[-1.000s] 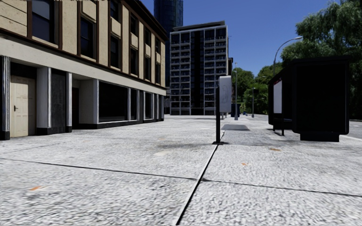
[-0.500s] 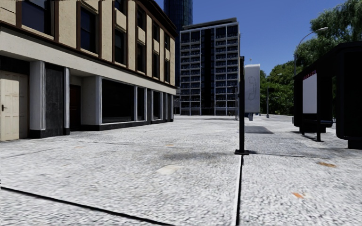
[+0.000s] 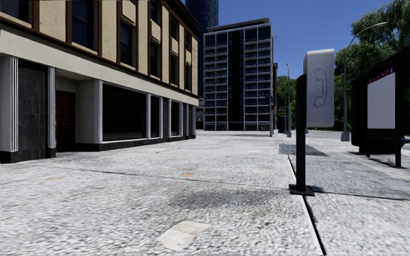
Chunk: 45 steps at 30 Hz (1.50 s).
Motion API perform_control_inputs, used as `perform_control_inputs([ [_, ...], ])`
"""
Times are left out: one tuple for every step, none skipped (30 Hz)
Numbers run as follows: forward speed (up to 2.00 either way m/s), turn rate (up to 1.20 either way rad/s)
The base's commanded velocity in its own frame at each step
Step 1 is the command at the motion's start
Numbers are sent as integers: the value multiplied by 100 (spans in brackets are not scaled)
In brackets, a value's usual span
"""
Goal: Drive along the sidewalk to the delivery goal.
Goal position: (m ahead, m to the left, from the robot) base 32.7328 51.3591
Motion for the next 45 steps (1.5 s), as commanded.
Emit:
perform_control_inputs([
  [200, 0],
  [200, 0],
  [200, 0],
  [200, 0],
  [200, 0],
  [200, 0],
  [200, 0],
  [200, 0],
  [200, 0],
  [200, 0],
  [200, 0],
  [200, 0],
  [200, 0],
  [200, 0],
  [200, 0],
  [200, 0],
  [200, 0],
  [200, 0],
  [200, 0],
  [200, 0],
  [200, 0],
  [200, 0],
  [200, 0],
  [200, 0],
  [200, 0],
  [200, 0],
  [200, 0],
  [200, 0],
  [200, 0],
  [200, 0],
  [200, 0],
  [200, 0],
  [200, 0],
  [200, 0],
  [200, 0],
  [200, 0],
  [200, 0],
  [200, 0],
  [200, 0],
  [200, 0],
  [200, 0],
  [200, -67],
  [200, -95],
  [200, -105],
  [200, -107],
])
